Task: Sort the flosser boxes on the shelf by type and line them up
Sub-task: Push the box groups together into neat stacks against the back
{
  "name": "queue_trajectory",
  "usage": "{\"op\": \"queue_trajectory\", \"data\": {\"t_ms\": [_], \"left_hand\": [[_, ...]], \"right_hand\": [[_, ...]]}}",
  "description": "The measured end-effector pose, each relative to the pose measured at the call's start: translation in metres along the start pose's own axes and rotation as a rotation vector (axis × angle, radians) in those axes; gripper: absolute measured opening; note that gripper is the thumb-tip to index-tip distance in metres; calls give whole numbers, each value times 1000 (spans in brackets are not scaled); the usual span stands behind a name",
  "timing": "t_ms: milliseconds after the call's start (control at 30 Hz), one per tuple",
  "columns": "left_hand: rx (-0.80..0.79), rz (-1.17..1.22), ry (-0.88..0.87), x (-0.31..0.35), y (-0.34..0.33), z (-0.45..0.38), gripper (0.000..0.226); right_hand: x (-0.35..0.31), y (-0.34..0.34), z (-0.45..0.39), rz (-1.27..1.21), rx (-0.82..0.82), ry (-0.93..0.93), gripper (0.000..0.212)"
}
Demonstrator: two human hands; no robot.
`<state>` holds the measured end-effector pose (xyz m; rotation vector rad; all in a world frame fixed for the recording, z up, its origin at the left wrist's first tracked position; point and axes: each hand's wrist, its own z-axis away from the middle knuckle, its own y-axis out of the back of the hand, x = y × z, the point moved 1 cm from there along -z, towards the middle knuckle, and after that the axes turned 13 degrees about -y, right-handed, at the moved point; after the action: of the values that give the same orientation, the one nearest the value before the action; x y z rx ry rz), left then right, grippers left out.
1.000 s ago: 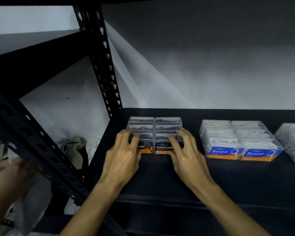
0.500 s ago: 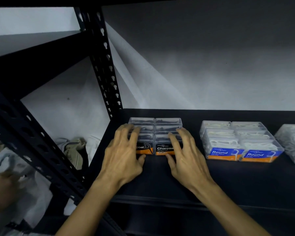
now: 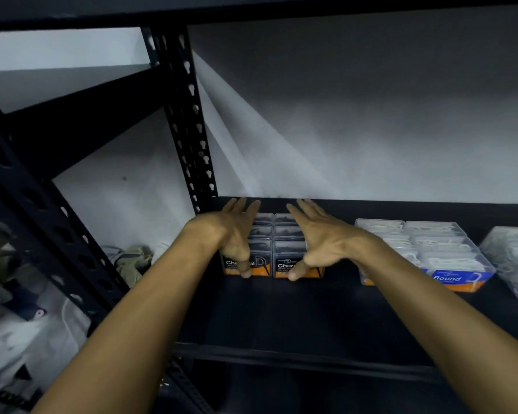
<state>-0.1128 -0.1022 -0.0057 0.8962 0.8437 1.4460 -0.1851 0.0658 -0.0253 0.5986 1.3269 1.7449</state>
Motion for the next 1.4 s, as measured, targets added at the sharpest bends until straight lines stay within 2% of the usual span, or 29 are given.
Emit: {"op": "queue_trajectory", "data": {"t_ms": [167,433,967,1233,1400], "left_hand": [[-21,-3,-23,-5,-1,-9,143],[60,34,-68,-5,-7,-8,135],[95,17,-107,-2,-7,-2,127],[48,50,-95,-3,-10,2,144],[201,172,-120,-6,-15,21,151]], "right_hand": [[-5,1,-6,29,-46,-9,135],[-8,1,-5,32,26,1,130],[-9,0,-1,35,24,-1,130],[-6,2,3,35,-9,7,138],[6,7,18,-163,54,38,145]]}}
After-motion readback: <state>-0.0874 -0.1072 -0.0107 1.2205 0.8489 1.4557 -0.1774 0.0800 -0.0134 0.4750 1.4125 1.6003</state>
